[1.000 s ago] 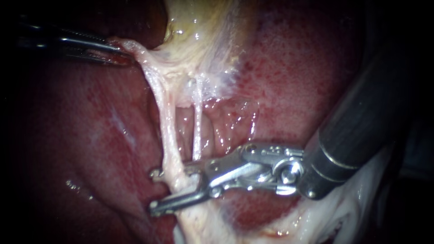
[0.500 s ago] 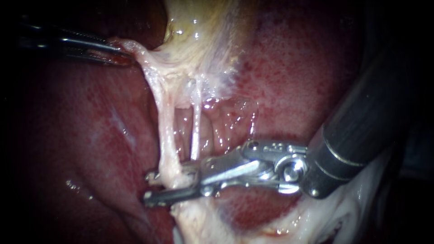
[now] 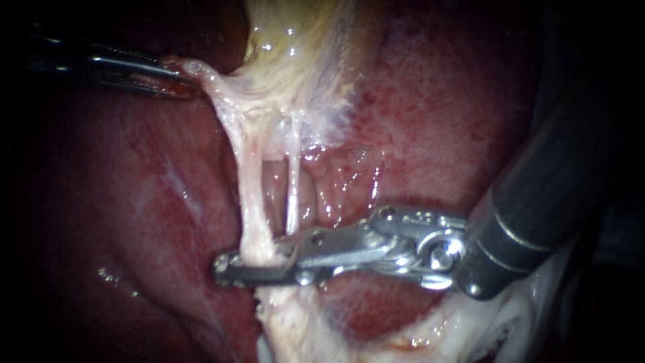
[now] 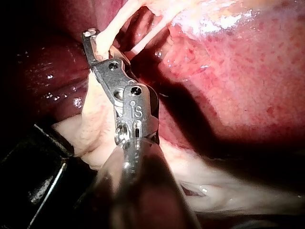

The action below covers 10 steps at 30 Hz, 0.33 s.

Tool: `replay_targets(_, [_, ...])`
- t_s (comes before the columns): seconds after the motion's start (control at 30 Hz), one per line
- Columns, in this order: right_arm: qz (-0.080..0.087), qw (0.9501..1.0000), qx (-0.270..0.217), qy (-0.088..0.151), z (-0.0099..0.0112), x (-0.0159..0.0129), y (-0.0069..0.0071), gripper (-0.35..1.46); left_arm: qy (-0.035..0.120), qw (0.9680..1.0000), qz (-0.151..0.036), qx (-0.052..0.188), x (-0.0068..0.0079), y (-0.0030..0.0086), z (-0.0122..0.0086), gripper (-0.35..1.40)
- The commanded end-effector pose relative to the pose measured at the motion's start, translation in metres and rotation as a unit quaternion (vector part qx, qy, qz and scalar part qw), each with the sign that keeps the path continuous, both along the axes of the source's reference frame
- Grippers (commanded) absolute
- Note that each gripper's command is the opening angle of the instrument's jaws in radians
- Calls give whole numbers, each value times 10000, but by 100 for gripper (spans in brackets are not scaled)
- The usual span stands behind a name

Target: Clipping first clip left tube

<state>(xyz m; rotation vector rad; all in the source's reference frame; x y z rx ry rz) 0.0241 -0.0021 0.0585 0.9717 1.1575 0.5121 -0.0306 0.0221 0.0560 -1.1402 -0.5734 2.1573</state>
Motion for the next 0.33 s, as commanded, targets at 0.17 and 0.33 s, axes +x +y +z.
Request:
replay_targets(0.17, [-11,10000,-6,14,1,1,0,-35,1,10000,-1,0,0,0,0,-35])
replay_targets(0.33, [-9,10000,-7,13,3,0,1,-35,-18,10000,0,5,-1,0,0,-35])
